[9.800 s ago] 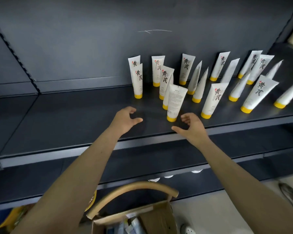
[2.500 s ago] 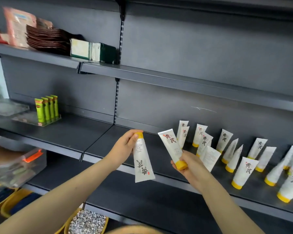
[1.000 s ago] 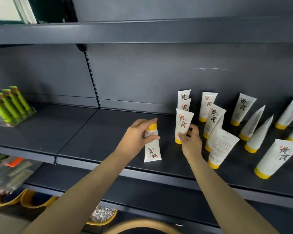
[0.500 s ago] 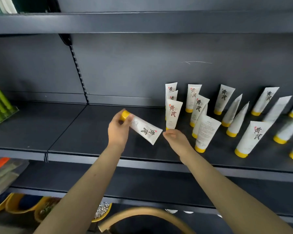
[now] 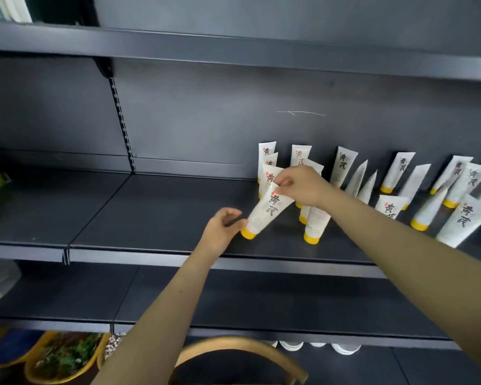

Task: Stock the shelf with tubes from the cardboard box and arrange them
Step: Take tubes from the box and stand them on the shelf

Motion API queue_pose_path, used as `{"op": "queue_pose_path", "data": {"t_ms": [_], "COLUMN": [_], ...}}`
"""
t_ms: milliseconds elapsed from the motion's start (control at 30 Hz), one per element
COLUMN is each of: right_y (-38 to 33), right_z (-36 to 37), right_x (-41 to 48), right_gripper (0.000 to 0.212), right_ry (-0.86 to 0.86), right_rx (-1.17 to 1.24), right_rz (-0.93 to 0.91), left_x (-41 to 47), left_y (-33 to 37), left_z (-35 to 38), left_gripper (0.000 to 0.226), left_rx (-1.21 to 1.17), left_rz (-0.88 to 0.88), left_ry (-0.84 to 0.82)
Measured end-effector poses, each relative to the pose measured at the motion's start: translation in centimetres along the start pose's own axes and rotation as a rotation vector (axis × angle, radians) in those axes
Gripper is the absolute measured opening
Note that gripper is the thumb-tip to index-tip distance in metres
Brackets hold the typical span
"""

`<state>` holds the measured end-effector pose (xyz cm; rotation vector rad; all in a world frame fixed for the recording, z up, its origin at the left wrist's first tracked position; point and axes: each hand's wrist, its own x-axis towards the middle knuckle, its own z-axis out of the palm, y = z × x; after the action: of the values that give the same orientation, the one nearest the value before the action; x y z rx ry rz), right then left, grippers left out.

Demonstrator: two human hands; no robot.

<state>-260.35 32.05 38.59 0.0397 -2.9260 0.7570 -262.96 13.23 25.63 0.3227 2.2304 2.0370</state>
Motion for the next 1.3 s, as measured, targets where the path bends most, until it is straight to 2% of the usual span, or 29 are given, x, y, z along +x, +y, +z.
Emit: {"op": "queue_pose_path", "data": {"t_ms": [100,200,400,633,933,1300], "right_y": [-0.9,-1.1,-0.7,-1.8,-5.6,-5.2], "right_z": [-0.5,-0.5,-1.2,-3.0,-3.8,-2.2], "right_x": [0.5,1.0,1.7,0.9,-5.5,-14.0], "right_gripper": [0.025,0.026,0.022,0.031,0.052,0.069], "right_ry": [-0.076,-0.095,-0.150,-0.201,-0.177,-0.367], "right_rx": [-0.237,-0.289,-0.265,-0.265,-0.409,-0.426], "right_rz": [-0.096,-0.128,-0.163,-0.155,-0.115,-0.004], "left_x": [0.5,1.0,1.5,1.0,-2.6,-11.3], "left_y": [0.0,-0.8,-1.7,0.9,9.1,12.0], "left_z": [0.7,1.8,3.6,1.0,-5.7,-3.8], "left_gripper": [0.038,0.035,0.025,0.051,0.056,0.056], "left_rx": [0.237,0.363,0.472,0.706,0.921,1.122], "left_rz": [0.002,0.030,0.098,0.015,0.101,0.131], "left_ry": [-0.153,-0.250,-0.160,-0.221,-0.200,-0.311]}}
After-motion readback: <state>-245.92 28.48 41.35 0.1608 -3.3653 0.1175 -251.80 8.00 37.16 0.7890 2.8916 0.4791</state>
